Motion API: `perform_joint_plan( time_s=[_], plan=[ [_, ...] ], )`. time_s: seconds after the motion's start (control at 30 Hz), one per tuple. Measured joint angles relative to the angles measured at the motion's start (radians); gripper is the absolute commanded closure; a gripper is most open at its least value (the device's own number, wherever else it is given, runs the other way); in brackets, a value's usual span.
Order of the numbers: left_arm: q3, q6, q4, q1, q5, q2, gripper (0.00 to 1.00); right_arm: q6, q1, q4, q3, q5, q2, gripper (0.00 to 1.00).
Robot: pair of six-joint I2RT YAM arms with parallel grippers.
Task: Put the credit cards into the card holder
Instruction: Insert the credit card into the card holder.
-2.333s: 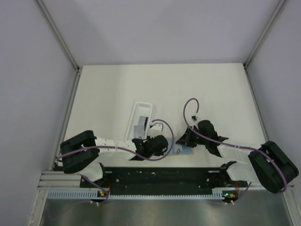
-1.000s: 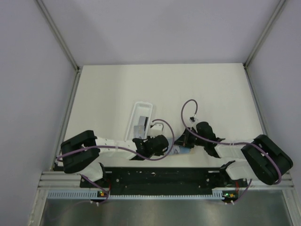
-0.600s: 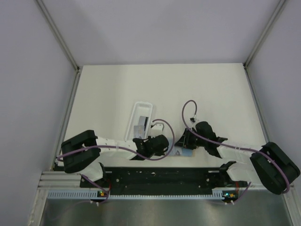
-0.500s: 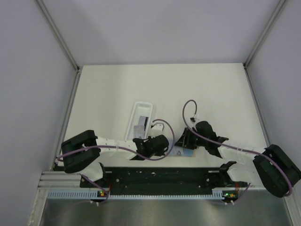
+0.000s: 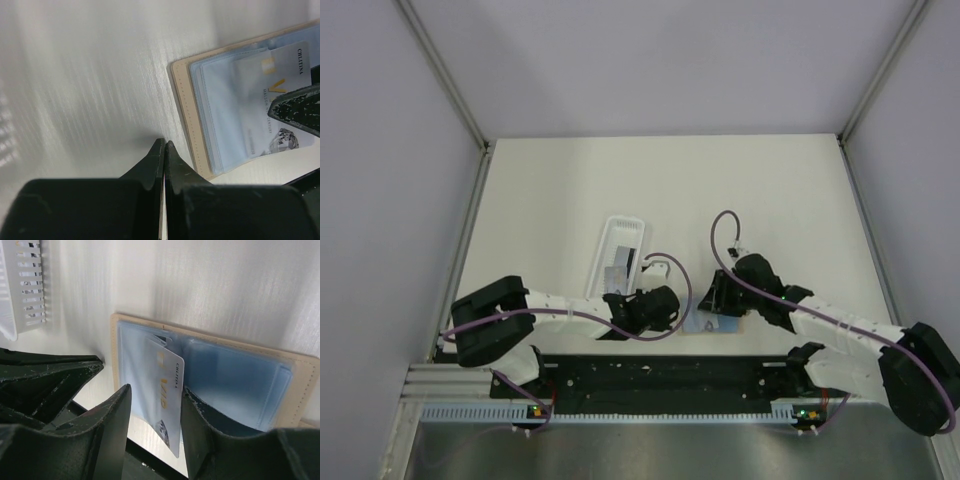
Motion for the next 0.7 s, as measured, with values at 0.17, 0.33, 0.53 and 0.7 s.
perform_joint_plan(
  time_s=[0.17, 0.33, 0.53, 0.7],
  plan=[
    [0.0, 0.0, 0.015, 0.0, 0.003, 0.006, 1.0, -0.016, 0.002, -0.075, 0.027, 0.04, -0.027, 0.57],
    [0.0, 0.0, 0.024, 0.0, 0.008, 0.009, 1.0, -0.028, 0.003, -0.147, 0.058, 0.086, -0.045, 0.58],
    [0.0, 0.0, 0.024, 0.0, 0.008, 0.009, 1.0, -0.045, 0.003, -0.226, 0.078, 0.162, -0.096, 1.0],
    [0.003, 0.0, 0.025, 0.0, 0.011, 0.012, 1.0, -0.054, 0.003, -0.259, 0.085, 0.197, -0.073, 1.0]
  ],
)
